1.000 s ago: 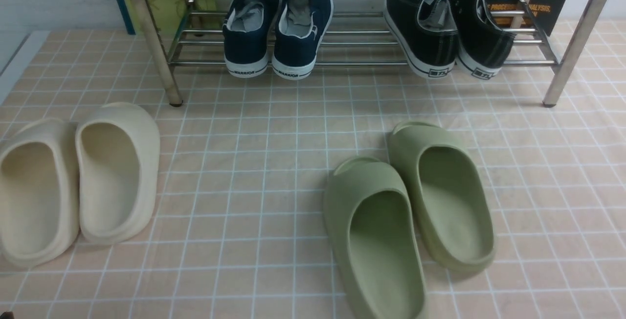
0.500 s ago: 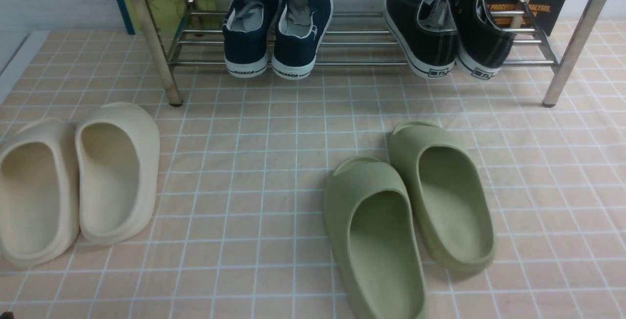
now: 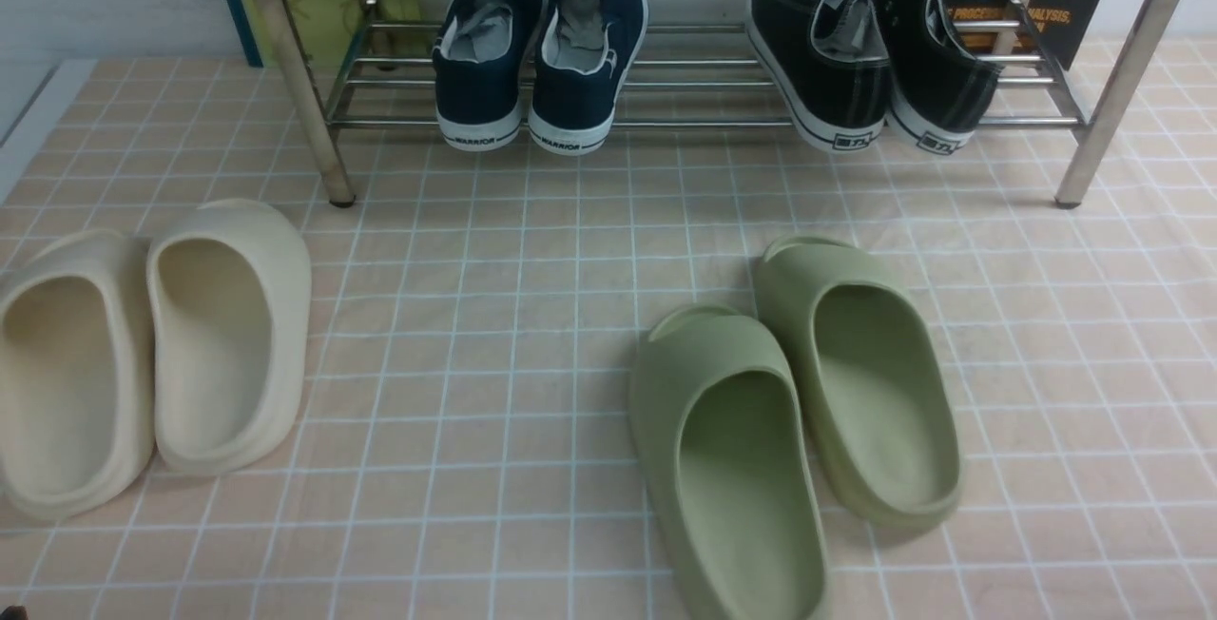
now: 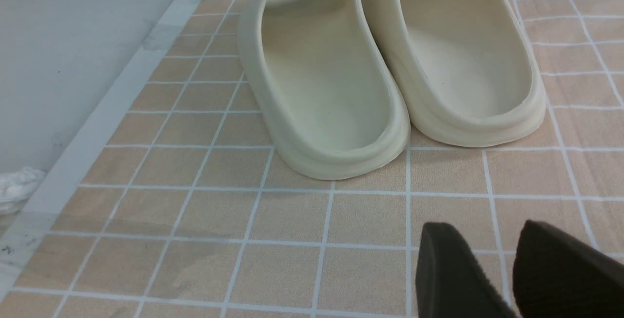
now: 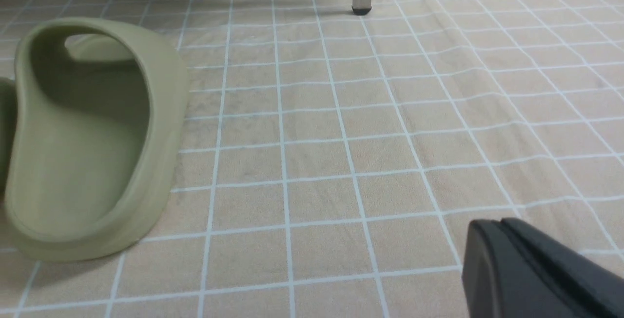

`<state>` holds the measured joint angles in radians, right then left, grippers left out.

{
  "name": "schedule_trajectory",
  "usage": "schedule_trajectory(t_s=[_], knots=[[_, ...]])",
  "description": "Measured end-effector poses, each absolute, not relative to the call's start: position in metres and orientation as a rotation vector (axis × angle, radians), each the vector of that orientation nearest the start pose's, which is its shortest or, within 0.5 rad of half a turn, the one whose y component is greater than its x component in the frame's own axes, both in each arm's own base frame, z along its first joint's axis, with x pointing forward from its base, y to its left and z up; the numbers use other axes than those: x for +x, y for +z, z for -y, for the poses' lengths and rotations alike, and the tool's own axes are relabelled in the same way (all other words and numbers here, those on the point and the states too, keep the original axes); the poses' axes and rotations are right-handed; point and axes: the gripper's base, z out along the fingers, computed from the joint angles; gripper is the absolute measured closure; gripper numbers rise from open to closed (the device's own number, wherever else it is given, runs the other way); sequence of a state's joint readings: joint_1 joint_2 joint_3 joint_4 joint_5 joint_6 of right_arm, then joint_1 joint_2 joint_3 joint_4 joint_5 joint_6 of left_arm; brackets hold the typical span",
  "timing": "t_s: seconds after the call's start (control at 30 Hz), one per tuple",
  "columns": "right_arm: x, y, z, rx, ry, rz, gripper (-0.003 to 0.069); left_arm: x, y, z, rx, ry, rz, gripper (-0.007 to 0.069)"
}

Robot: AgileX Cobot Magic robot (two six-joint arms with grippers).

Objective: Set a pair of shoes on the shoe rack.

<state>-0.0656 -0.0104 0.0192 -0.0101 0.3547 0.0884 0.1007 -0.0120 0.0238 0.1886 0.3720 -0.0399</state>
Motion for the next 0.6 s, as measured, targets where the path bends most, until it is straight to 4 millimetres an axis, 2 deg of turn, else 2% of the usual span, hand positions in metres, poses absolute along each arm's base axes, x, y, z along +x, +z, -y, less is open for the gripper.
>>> schedule_trajectory(t_s=[0.6], knots=[[0.0528,0.1755,0.0012,0.09,0.041,-1.849,0.0677,0.0516,0.1729,-0.0115,-0.014,0.227,-1.867,0.0387]])
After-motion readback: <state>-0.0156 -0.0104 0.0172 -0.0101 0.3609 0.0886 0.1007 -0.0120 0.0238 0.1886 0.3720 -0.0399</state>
